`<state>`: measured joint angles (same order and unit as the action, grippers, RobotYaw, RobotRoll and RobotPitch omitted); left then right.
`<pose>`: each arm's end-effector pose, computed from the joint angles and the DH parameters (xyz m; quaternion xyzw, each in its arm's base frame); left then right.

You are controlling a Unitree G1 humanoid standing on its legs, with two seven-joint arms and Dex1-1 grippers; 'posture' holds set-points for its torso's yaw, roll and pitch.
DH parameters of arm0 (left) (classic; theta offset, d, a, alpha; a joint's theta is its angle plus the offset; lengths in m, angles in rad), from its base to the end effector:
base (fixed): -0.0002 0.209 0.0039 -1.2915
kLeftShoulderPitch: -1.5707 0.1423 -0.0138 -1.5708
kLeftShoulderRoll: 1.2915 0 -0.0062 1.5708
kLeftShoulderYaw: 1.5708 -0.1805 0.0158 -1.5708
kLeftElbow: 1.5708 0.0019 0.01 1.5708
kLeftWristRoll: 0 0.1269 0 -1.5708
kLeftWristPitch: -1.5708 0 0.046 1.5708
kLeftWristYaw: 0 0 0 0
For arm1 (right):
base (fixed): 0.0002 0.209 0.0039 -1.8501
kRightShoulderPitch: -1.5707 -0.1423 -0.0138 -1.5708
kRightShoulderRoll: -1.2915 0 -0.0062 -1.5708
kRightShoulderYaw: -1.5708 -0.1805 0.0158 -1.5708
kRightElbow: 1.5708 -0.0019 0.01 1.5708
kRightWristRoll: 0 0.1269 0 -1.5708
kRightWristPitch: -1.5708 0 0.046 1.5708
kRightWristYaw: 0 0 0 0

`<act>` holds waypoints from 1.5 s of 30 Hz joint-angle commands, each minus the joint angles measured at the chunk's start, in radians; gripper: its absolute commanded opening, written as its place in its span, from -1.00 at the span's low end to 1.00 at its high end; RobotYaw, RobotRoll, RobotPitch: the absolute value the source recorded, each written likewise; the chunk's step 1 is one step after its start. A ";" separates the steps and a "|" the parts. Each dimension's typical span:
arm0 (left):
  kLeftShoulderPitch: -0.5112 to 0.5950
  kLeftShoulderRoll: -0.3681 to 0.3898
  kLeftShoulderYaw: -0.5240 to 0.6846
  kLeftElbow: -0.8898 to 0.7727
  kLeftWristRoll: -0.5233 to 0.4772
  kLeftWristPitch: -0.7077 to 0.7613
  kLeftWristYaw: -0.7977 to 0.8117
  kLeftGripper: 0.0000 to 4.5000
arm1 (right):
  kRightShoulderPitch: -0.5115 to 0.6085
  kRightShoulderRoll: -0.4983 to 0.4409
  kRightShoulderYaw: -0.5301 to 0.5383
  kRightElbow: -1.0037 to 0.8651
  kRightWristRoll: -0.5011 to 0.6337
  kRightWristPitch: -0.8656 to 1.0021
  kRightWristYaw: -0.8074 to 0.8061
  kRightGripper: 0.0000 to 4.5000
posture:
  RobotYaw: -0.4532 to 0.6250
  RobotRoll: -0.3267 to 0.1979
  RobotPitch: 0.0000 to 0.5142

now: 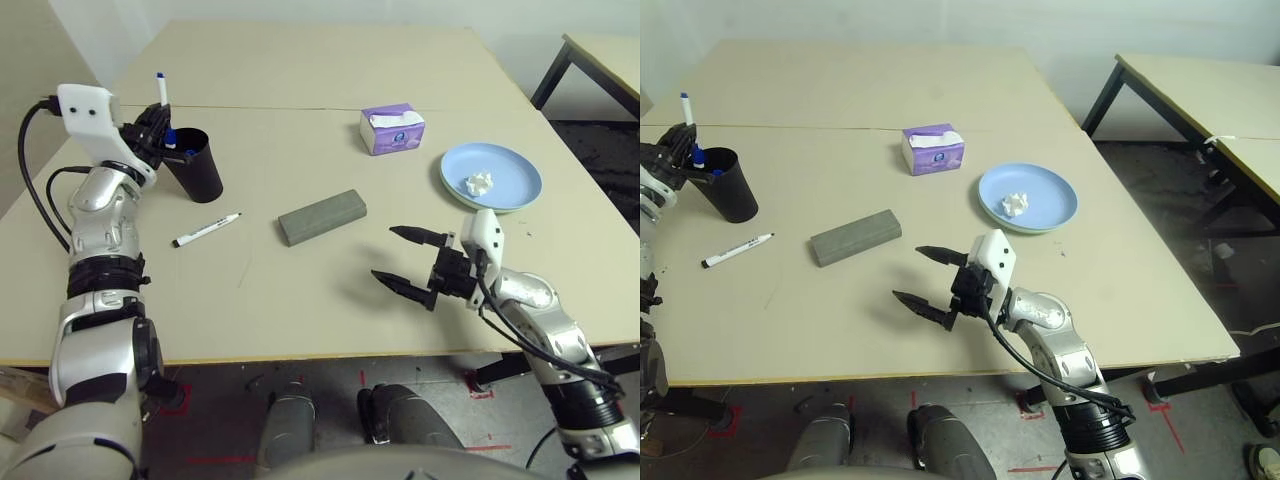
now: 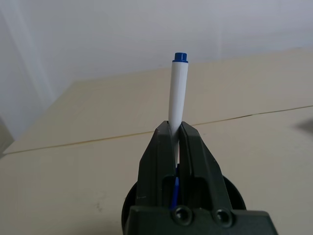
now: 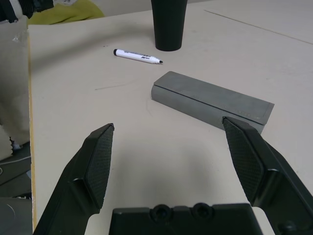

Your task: Organize and tidy the items on the table.

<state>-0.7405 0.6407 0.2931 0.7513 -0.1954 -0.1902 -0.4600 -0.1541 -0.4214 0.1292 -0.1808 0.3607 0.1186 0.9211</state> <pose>0.2885 0.3148 0.1812 0.1292 -0.1396 -0.0174 0.9816 0.2159 -0.1828 0.1072 -0.0657 -0.0501 0.5395 0.8379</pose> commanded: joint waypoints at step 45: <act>0.428 0.696 -0.151 -0.558 -0.132 0.574 -0.891 0.99 | -0.080 0.042 0.085 0.113 -0.015 -0.108 0.148 1.00 | -0.16 0.25 -0.46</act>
<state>-0.2980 1.3515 0.1965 0.1698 -0.3738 0.3920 -1.3650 -0.2360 -0.3787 0.2028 -0.0675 0.3542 0.0152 1.0703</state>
